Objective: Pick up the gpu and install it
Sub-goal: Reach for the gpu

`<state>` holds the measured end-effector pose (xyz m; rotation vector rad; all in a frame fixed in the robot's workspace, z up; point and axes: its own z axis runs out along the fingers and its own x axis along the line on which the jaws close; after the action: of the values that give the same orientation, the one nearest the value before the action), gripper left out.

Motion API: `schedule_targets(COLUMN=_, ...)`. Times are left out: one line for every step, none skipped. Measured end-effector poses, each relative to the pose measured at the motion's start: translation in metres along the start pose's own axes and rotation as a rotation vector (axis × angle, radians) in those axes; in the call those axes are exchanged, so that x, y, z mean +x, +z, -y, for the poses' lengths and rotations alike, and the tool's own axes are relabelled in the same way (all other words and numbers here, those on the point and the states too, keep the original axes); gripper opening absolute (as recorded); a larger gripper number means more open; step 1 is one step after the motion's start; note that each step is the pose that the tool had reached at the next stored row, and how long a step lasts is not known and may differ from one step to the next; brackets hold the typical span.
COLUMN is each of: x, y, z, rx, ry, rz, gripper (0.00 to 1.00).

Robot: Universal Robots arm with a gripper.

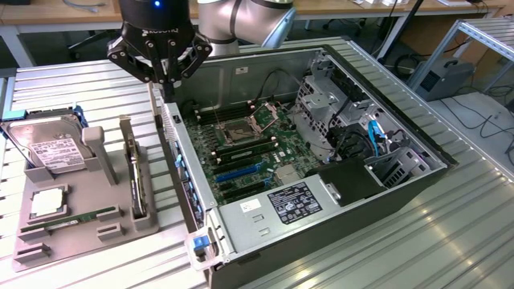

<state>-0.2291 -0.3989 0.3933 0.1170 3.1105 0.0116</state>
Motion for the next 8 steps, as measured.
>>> schedule_targets(x=0.0006, y=0.0, z=0.0, rx=0.0001, ry=0.0, rz=0.0, gripper=0.11)
schedule_targets(x=0.0011, y=0.0, z=0.0001, rx=0.0001, ry=0.0, rz=0.0001, gripper=0.11)
schedule_targets(x=0.0016, y=0.0, z=0.0001, rx=0.0003, ry=0.0, rz=0.0, gripper=0.11)
schedule_targets(x=0.002, y=-0.0001, z=0.0001, rx=0.0005, ry=0.0, rz=0.0, gripper=0.11)
schedule_targets(x=0.0025, y=-0.0001, z=0.0002, rx=0.0007, ry=0.0, rz=0.0, gripper=0.11)
schedule_targets(x=0.003, y=-0.0001, z=0.0002, rx=0.0008, ry=0.0, rz=0.0001, gripper=0.11)
schedule_targets(x=0.004, y=-0.0001, z=0.0003, rx=0.0011, ry=0.0, rz=0.0, gripper=0.11)
schedule_targets(x=0.0047, y=-0.0001, z=0.0004, rx=0.0013, ry=0.0, rz=0.0001, gripper=0.11)
